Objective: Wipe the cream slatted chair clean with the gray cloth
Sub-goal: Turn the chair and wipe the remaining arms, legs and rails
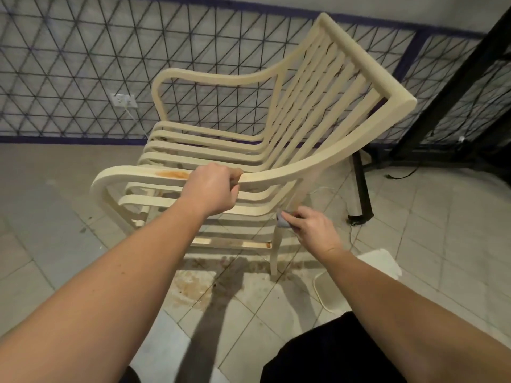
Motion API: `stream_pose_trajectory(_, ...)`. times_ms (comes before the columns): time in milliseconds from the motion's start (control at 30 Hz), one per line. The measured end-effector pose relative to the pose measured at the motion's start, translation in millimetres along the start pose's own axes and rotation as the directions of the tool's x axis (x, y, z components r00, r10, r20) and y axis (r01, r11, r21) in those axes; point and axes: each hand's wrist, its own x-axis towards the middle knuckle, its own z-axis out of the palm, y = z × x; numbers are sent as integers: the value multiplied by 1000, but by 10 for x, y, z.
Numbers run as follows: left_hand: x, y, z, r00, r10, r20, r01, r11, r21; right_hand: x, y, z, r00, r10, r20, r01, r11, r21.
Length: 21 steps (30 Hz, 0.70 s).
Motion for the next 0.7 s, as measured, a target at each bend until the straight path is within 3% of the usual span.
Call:
stream_pose_trajectory(67,4,-6,18,1000,-5,-4,5,1000,-2,-171,-39,125,991,106,85,-111,992,56)
stream_pose_trajectory(100,7,-12,21,1000,-3,-3,3,1000,1,-196,-49,116,991,119,53,-124,988,92)
stream_pose_trajectory(167,17,-29,16,1000,6,1,-6,1000,5,-118,-42,-59,987,111,-117,-96,987,129)
stream_pose_trajectory(233,19,-34,9,1000,7,11,-7,1000,3,55,1,-320,930,110,-352,-62,988,144)
stream_pose_trajectory(300,18,-30,2,1000,10,14,-10,1000,6,177,22,-460,880,118,-460,-49,986,159)
stream_pose_trajectory(467,9,-13,-20,1000,20,19,-21,999,27,57,-94,-139,979,31,-200,-7,993,116)
stream_pose_trajectory(567,13,-4,-37,1000,18,21,-19,999,34,134,-124,-318,942,144,-303,-86,977,197)
stream_pose_trajectory(633,2,-4,-28,1000,15,14,-15,1000,27,144,-158,-482,861,220,-459,-120,964,236)
stream_pose_trajectory(700,-2,-14,-23,1000,10,3,-10,999,31,128,-187,-525,843,285,-455,-156,941,301)
